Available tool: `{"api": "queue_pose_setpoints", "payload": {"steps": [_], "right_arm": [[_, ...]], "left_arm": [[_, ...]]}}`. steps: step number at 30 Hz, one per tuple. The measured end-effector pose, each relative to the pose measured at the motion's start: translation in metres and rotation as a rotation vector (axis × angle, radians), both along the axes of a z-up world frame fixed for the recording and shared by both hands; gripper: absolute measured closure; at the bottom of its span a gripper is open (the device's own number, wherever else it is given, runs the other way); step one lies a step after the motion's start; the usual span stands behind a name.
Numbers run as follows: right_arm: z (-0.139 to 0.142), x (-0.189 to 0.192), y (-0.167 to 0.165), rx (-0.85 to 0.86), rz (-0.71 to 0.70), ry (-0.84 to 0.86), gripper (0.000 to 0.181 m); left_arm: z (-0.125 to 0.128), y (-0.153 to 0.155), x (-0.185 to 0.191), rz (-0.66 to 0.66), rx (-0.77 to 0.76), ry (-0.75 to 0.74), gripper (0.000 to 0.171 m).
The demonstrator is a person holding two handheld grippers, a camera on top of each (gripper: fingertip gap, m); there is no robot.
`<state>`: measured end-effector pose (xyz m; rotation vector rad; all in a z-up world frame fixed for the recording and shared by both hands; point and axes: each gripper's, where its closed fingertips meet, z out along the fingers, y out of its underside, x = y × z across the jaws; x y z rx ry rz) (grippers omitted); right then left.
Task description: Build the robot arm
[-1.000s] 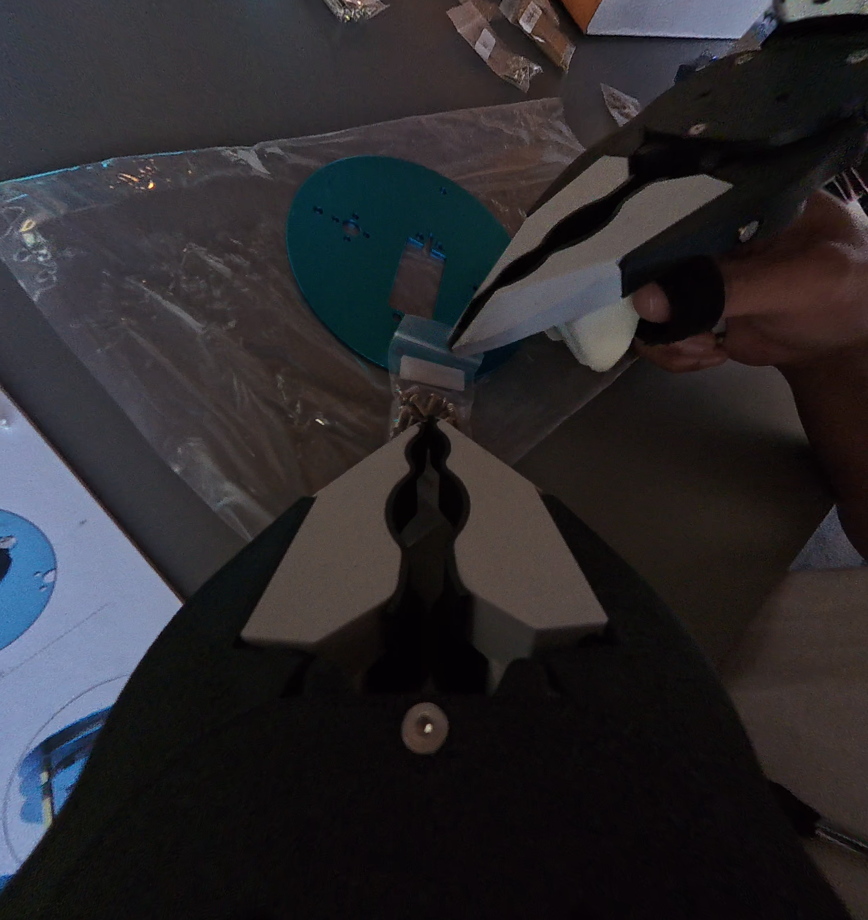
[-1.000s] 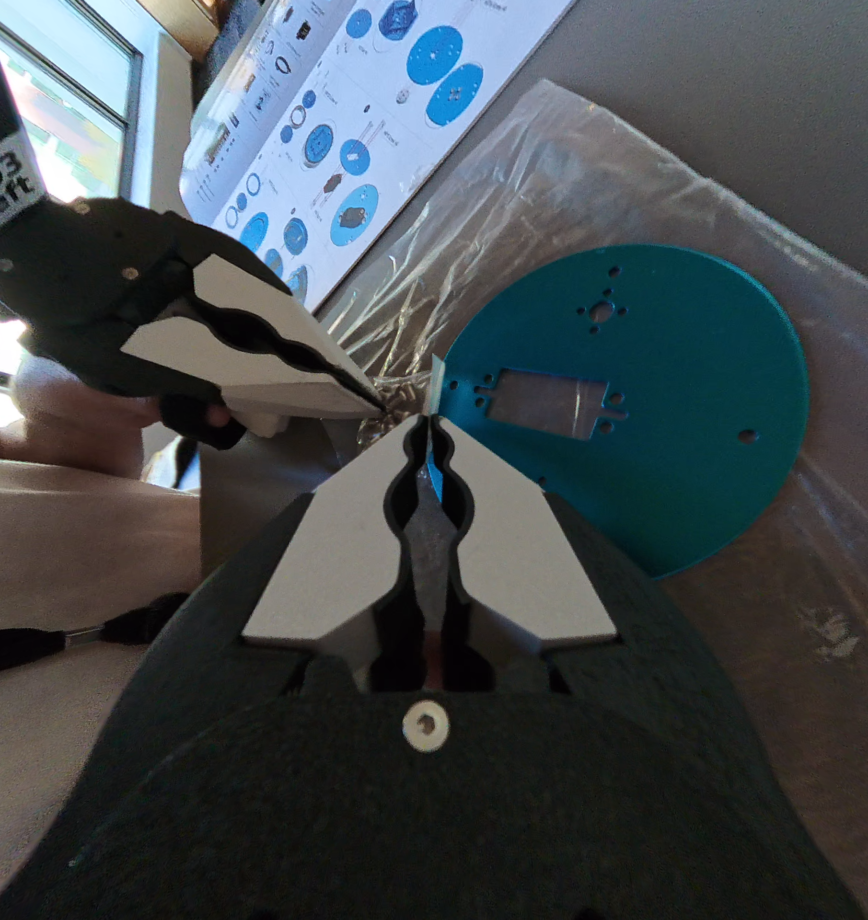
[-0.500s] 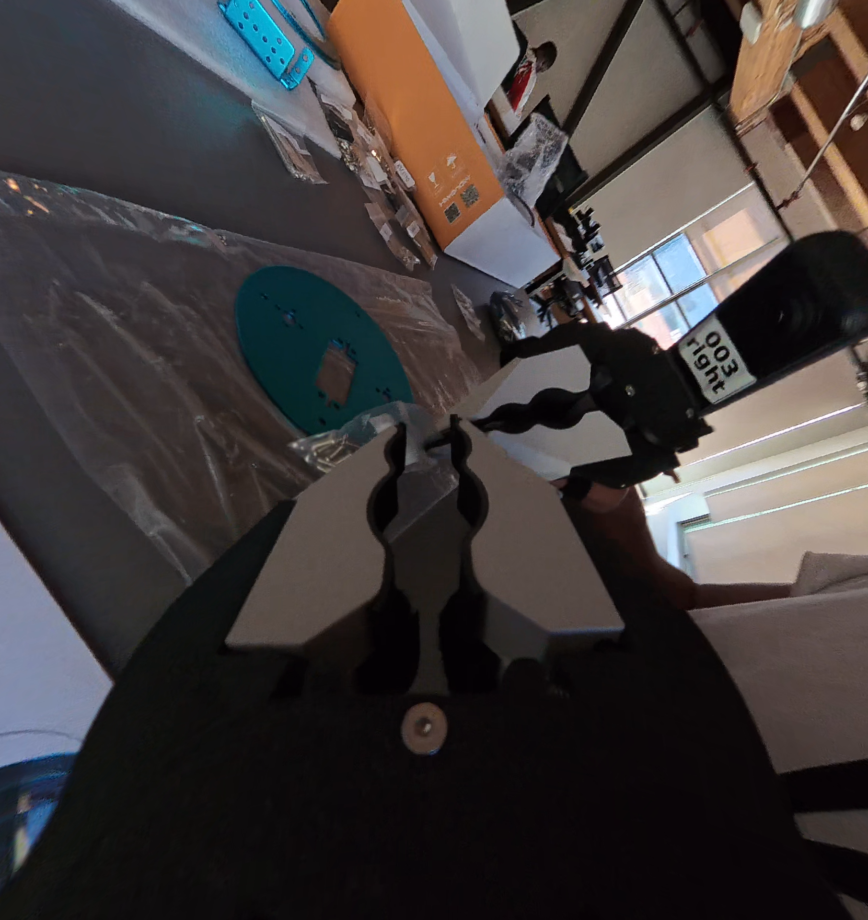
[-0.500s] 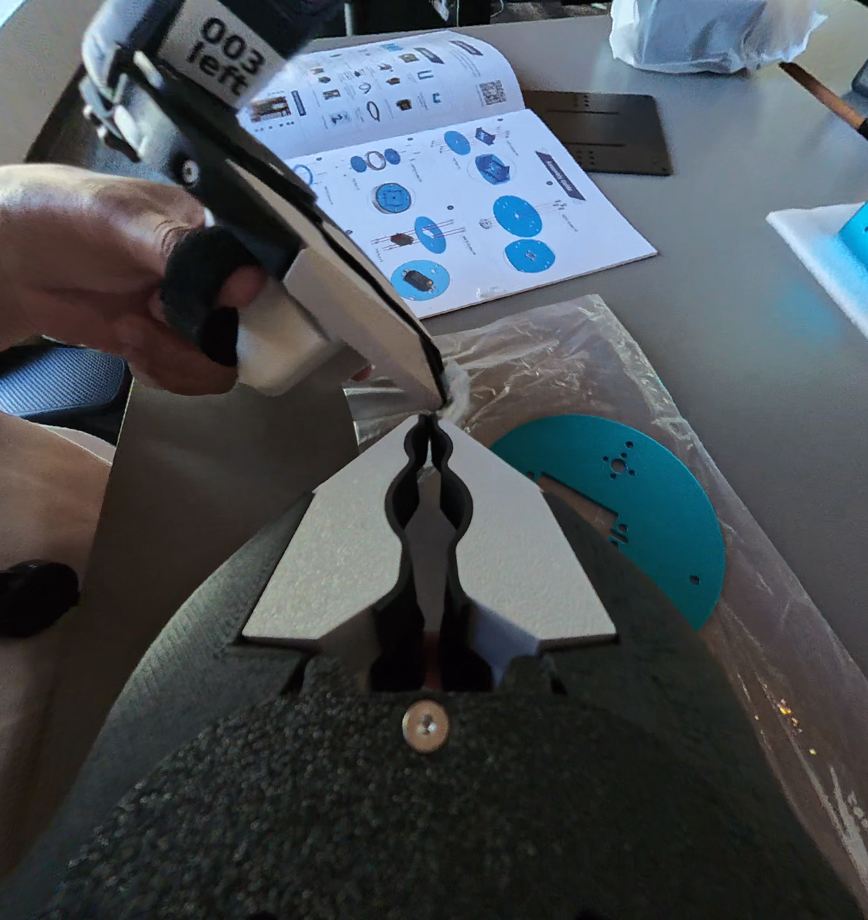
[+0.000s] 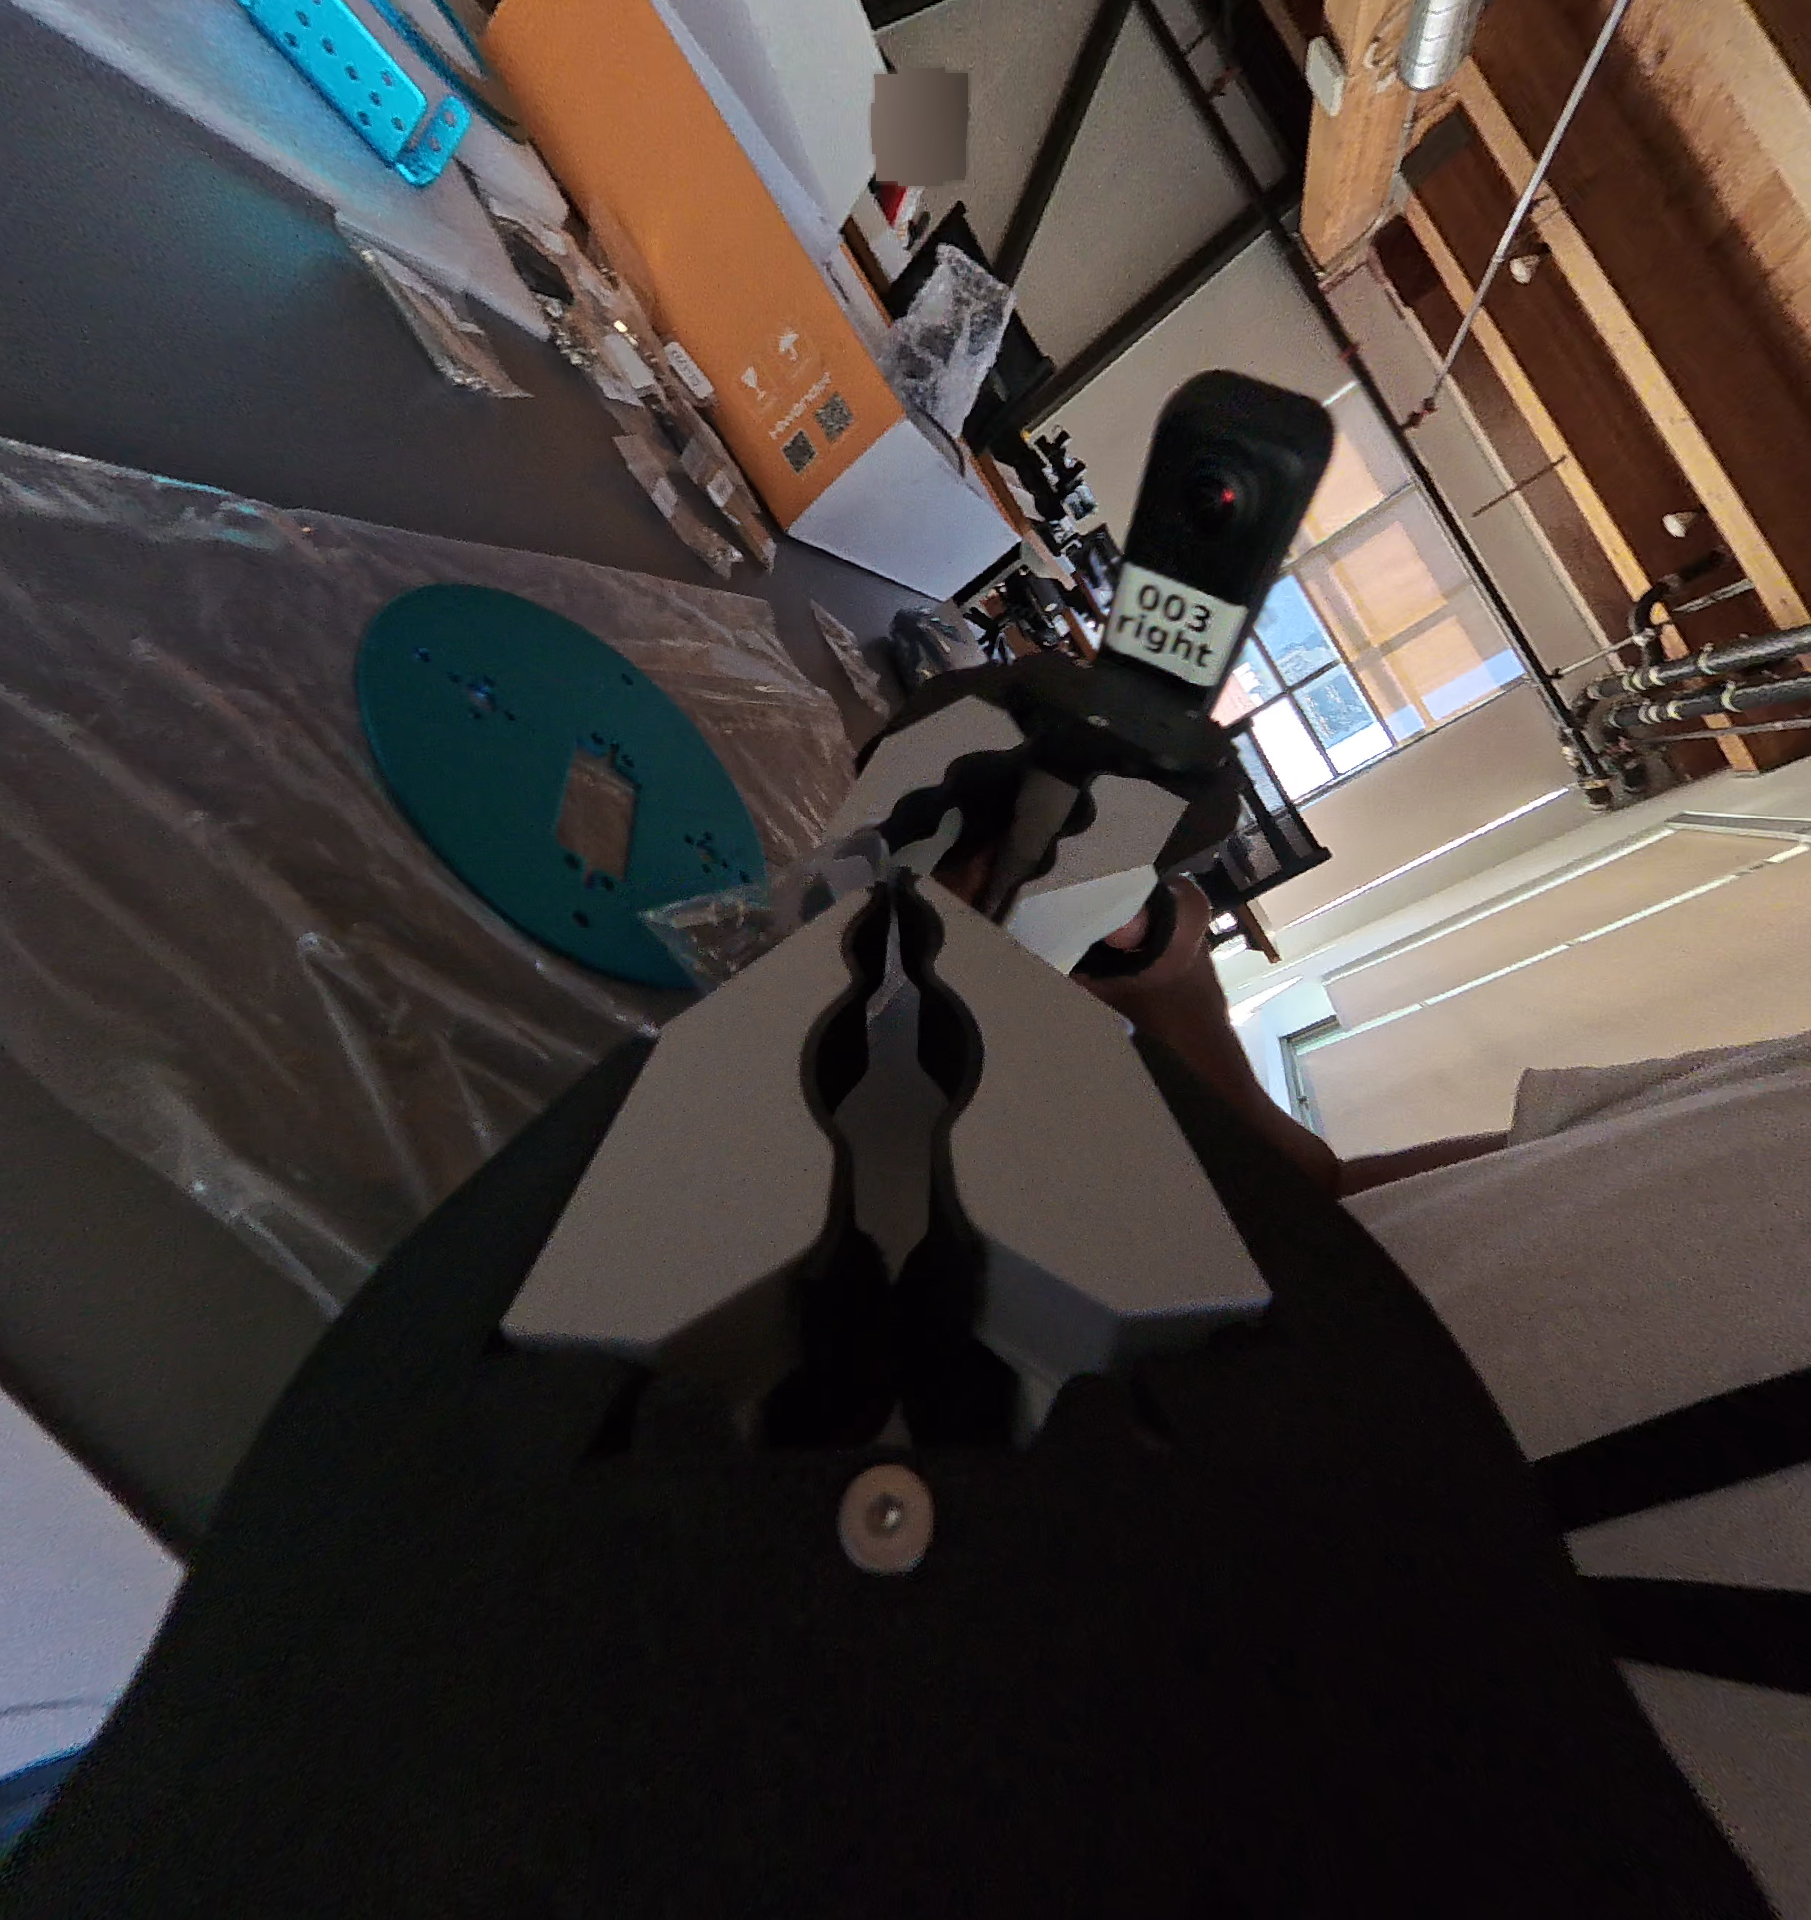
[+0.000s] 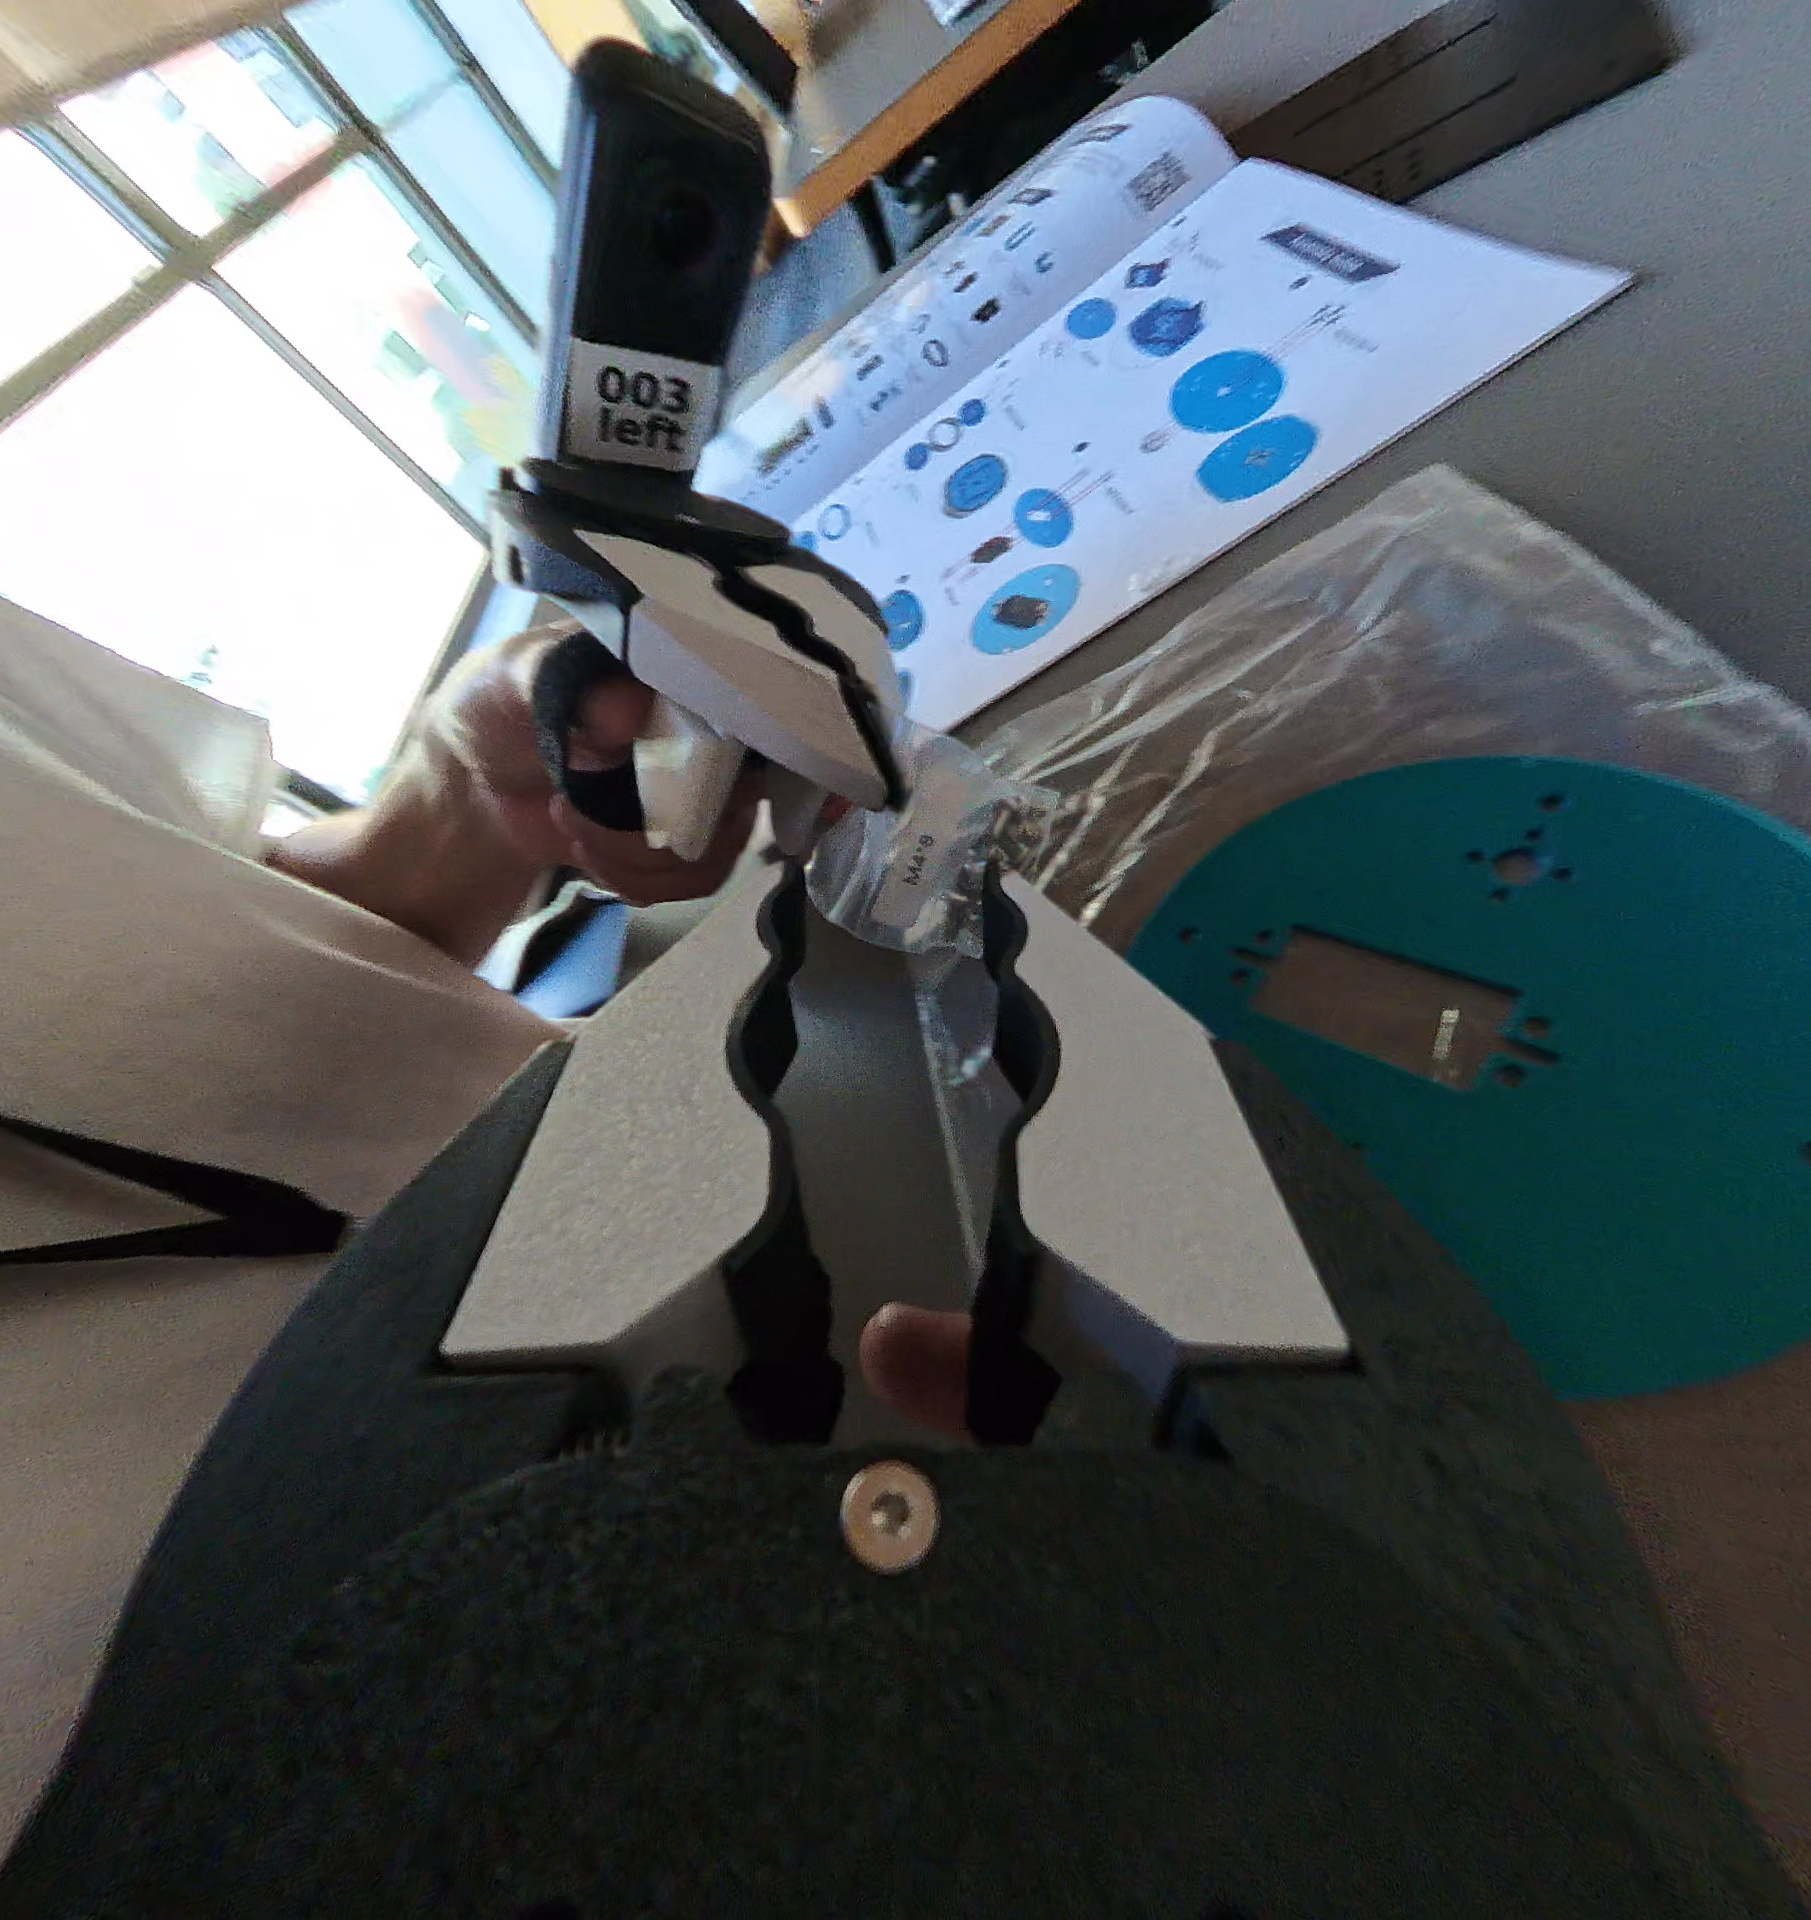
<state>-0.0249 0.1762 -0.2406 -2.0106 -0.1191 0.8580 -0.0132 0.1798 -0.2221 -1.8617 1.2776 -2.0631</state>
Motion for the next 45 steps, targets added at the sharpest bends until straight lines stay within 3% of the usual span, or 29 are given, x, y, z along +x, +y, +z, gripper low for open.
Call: {"api": "queue_pose_setpoints", "payload": {"steps": [6, 9, 12, 15, 18, 21, 24, 26, 29, 31, 36, 45], "right_arm": [[0.012, -0.009, -0.003, -0.024, 0.065, 0.279, 0.174], [0.005, 0.003, 0.002, -0.023, -0.009, 0.215, 0.179], [0.000, 0.009, 0.007, 0.012, -0.062, 0.042, 0.180], [-0.003, 0.007, 0.009, 0.037, -0.079, -0.090, 0.179], [-0.006, 0.005, 0.007, 0.017, -0.070, -0.096, 0.173], [0.002, 0.003, 0.000, 0.004, -0.016, 0.040, 0.154], [0.017, -0.002, -0.009, -0.011, 0.064, 0.267, 0.149], [0.025, -0.006, -0.015, -0.012, 0.122, 0.375, 0.158], [0.017, -0.012, -0.017, -0.047, 0.156, 0.375, 0.173], [0.019, -0.014, -0.015, -0.040, 0.153, 0.387, 0.181], [0.020, -0.002, -0.003, -0.021, 0.051, 0.414, 0.181], [0.029, -0.002, -0.004, -0.017, 0.071, 0.515, 0.181]], "left_arm": [[0.011, -0.002, 0.001, -0.039, -0.150, -0.072, 0.169], [0.012, 0.002, 0.000, -0.011, -0.161, -0.081, 0.156], [0.005, 0.004, 0.003, 0.022, -0.120, -0.038, 0.154], [-0.005, 0.007, 0.007, 0.058, -0.077, 0.020, 0.161], [-0.011, 0.008, 0.008, 0.060, -0.067, 0.055, 0.171], [-0.008, 0.005, 0.006, 0.012, -0.050, 0.039, 0.171], [0.003, -0.009, -0.003, -0.113, -0.039, -0.027, 0.171], [0.011, -0.013, -0.009, -0.170, -0.054, -0.073, 0.171], [0.012, -0.020, -0.015, -0.231, -0.054, -0.080, 0.171], [0.013, -0.017, -0.013, -0.199, -0.066, -0.085, 0.171], [0.016, -0.003, -0.009, -0.082, -0.119, -0.107, 0.164], [0.023, -0.004, -0.010, -0.057, -0.089, -0.173, 0.171]]}}
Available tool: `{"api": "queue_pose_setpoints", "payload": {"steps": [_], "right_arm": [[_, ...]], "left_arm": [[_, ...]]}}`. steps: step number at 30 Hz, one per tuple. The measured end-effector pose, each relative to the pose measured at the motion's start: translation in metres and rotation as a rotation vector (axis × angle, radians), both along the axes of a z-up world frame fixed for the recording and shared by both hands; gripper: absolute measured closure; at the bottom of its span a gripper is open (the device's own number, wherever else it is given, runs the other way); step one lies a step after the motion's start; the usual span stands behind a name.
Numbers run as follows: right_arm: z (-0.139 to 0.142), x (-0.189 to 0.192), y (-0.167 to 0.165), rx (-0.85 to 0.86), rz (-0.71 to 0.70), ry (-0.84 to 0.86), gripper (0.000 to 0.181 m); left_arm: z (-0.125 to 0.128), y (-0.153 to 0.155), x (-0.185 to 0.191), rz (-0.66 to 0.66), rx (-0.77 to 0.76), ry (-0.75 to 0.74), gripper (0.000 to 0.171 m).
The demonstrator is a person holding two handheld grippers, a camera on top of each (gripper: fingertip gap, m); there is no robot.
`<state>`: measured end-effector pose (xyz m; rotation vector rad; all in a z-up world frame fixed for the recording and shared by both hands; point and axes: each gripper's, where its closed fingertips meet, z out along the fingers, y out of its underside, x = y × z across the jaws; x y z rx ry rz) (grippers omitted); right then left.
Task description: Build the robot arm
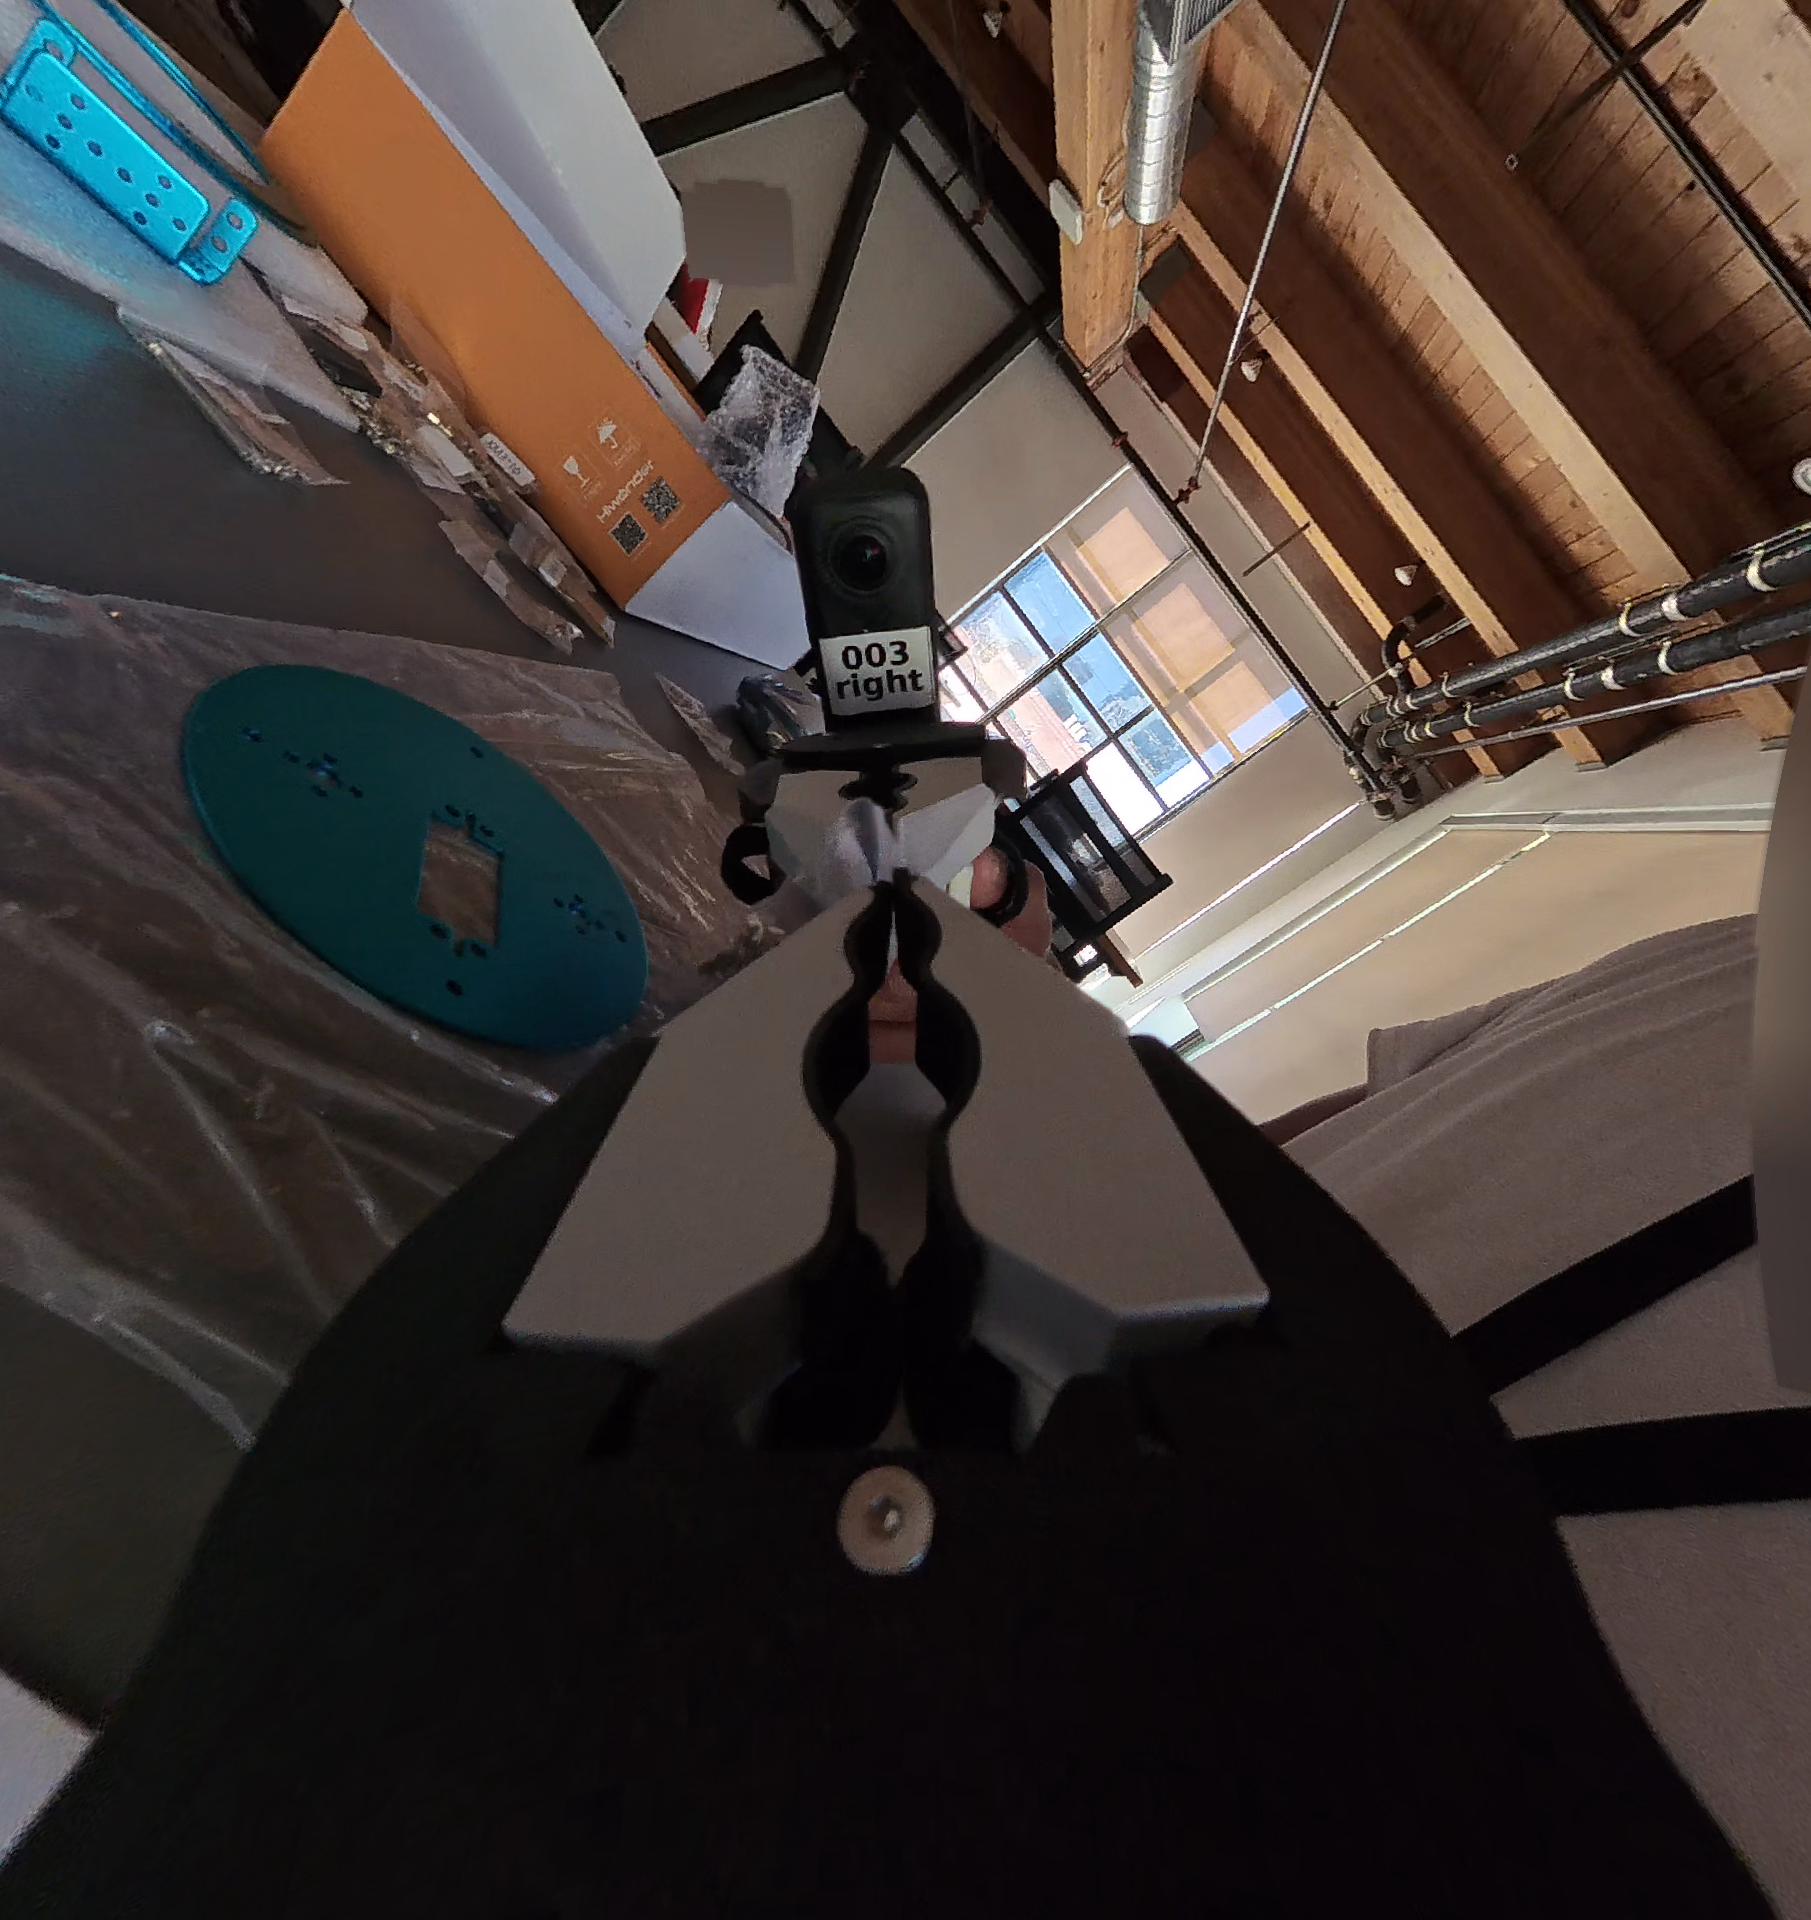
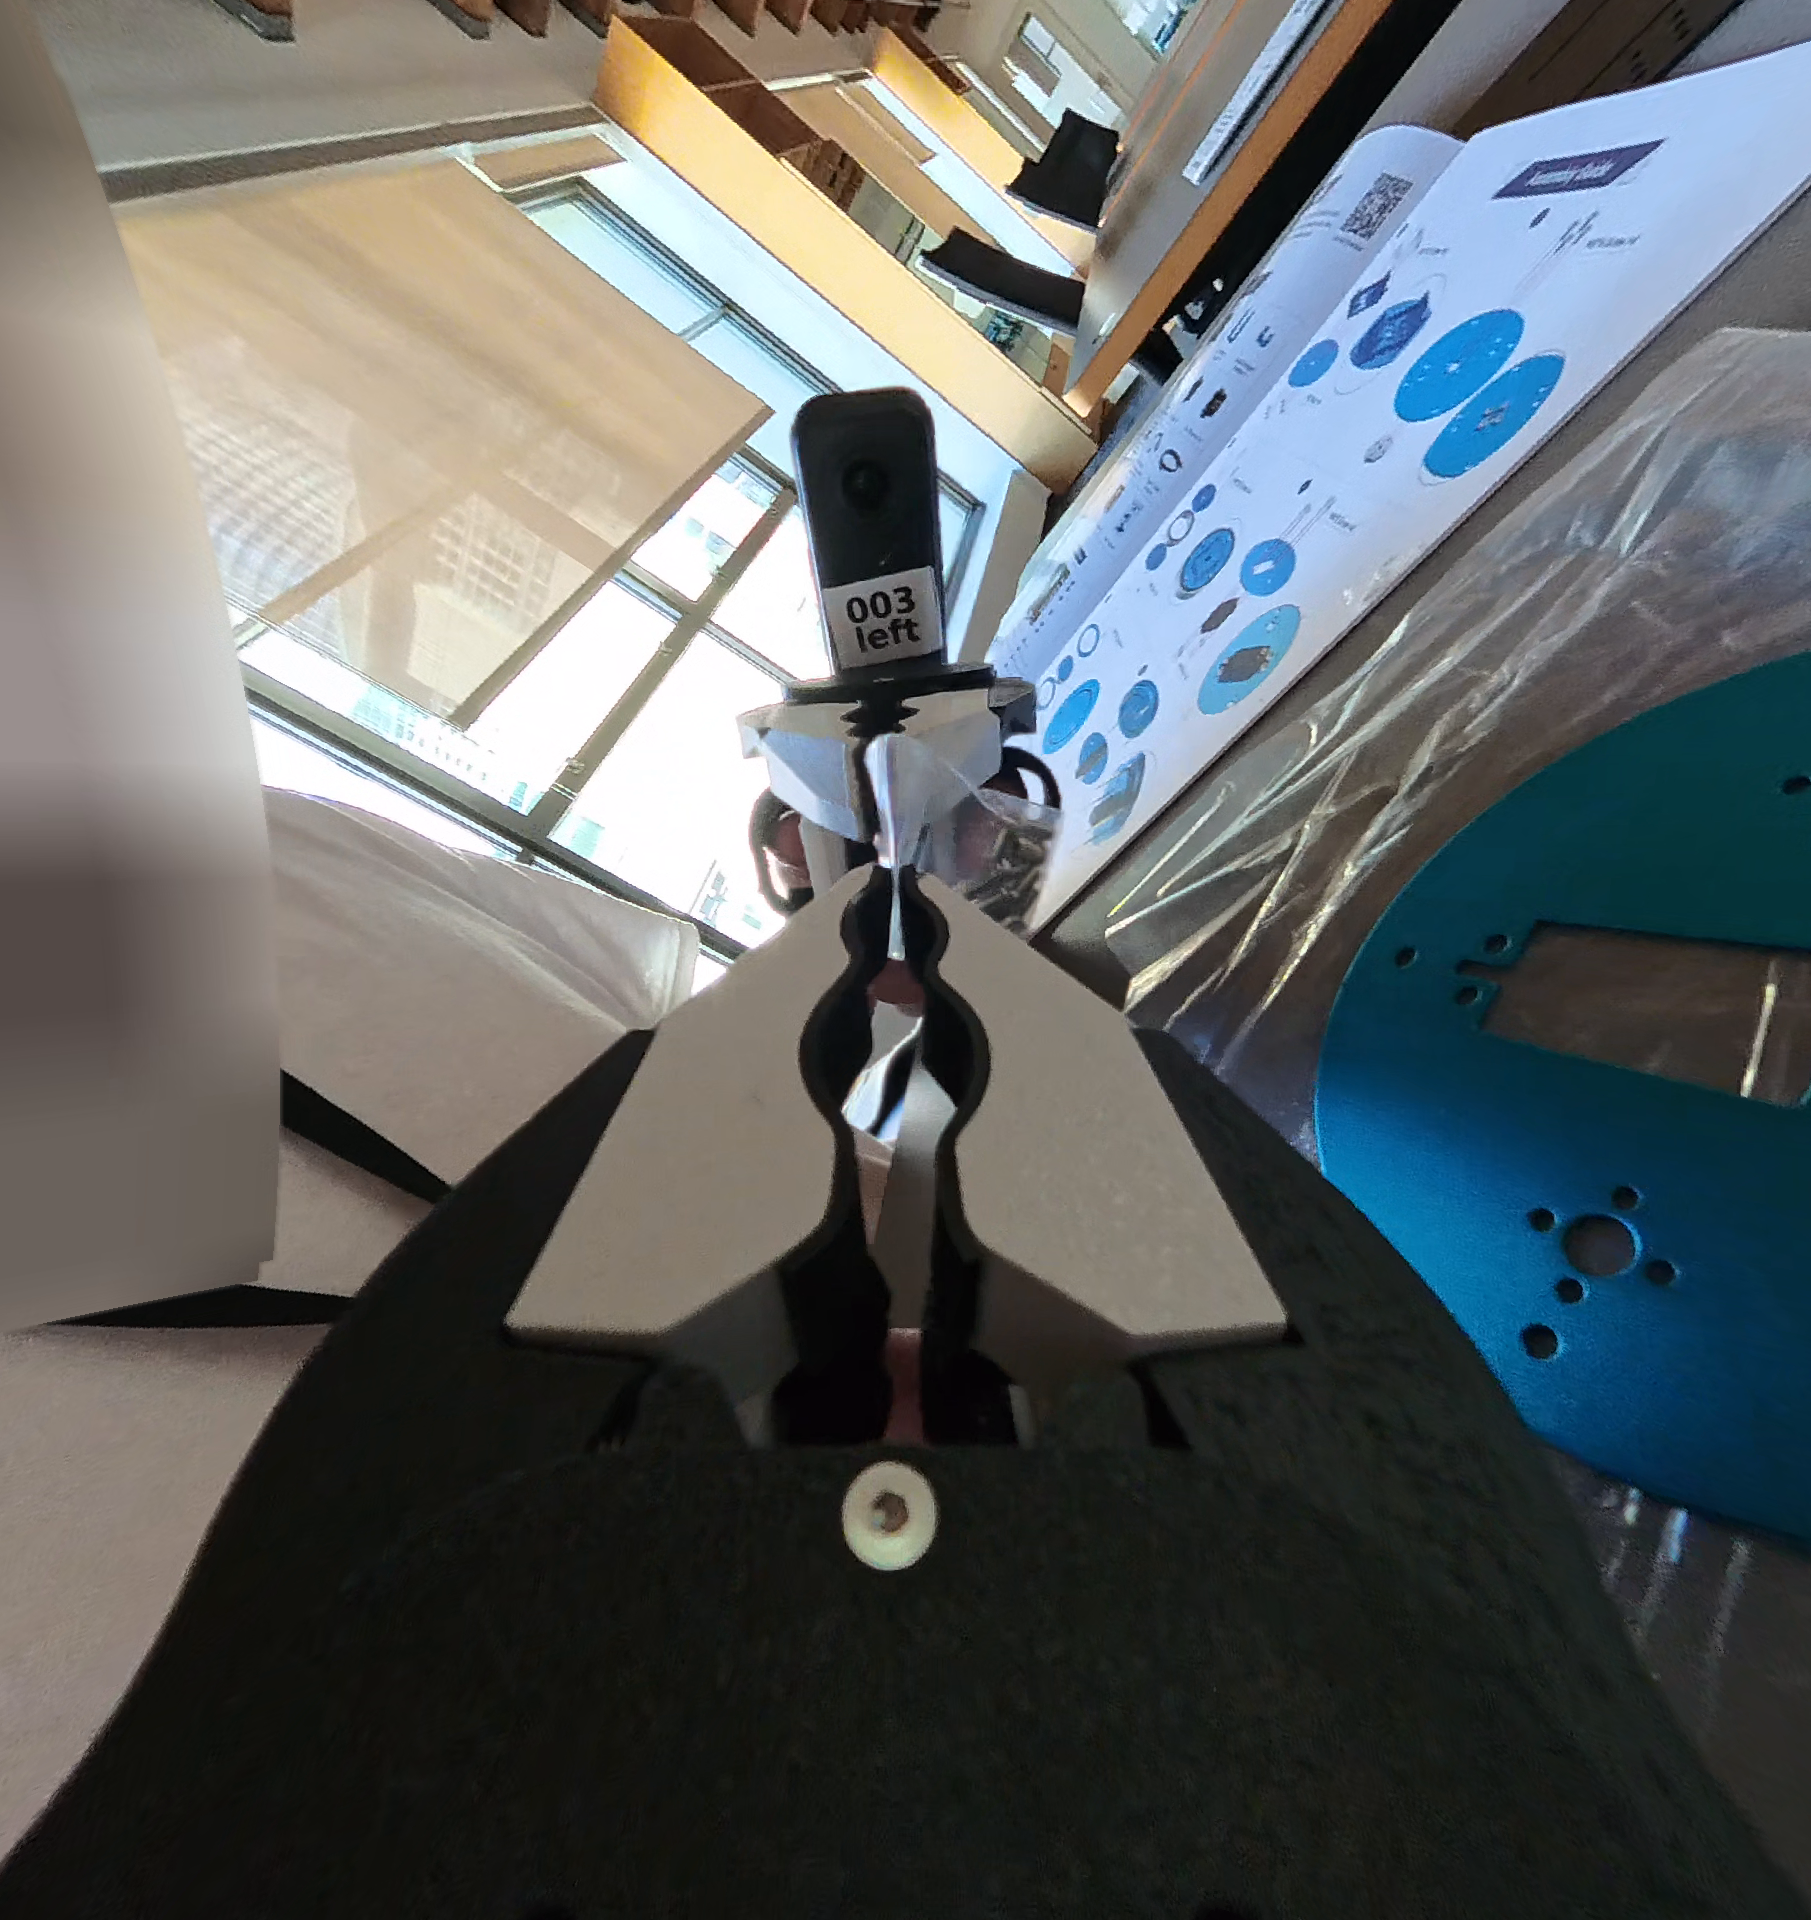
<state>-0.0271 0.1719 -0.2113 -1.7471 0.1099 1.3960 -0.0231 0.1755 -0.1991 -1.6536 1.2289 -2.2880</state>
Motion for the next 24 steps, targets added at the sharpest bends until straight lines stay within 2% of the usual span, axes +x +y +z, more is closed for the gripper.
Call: {"api": "queue_pose_setpoints", "payload": {"steps": [3, 7, 10, 12, 13, 16, 24], "right_arm": [[-0.001, 0.000, -0.001, -0.005, 0.006, -0.005, 0.179], [-0.001, 0.015, 0.004, 0.088, -0.123, -0.278, 0.165], [0.001, 0.009, 0.001, 0.162, -0.121, -0.440, 0.166], [-0.010, 0.003, 0.003, 0.123, -0.096, -0.482, 0.155], [-0.009, -0.001, 0.003, 0.127, -0.082, -0.469, 0.153], [-0.006, -0.007, 0.001, 0.139, -0.059, -0.428, 0.163], [0.008, -0.006, -0.004, 0.127, -0.019, -0.215, 0.174]], "left_arm": [[0.001, -0.001, 0.001, 0.000, -0.015, -0.004, 0.171], [-0.007, 0.007, 0.007, 0.045, -0.019, 0.053, 0.171], [-0.008, 0.007, 0.008, 0.045, -0.030, 0.066, 0.171], [-0.009, 0.006, 0.009, 0.041, -0.032, 0.073, 0.171], [-0.008, 0.003, 0.009, 0.028, -0.038, 0.066, 0.171], [-0.005, -0.001, 0.010, 0.017, -0.047, 0.057, 0.171], [0.011, -0.012, 0.004, -0.031, -0.056, -0.050, 0.171]]}}
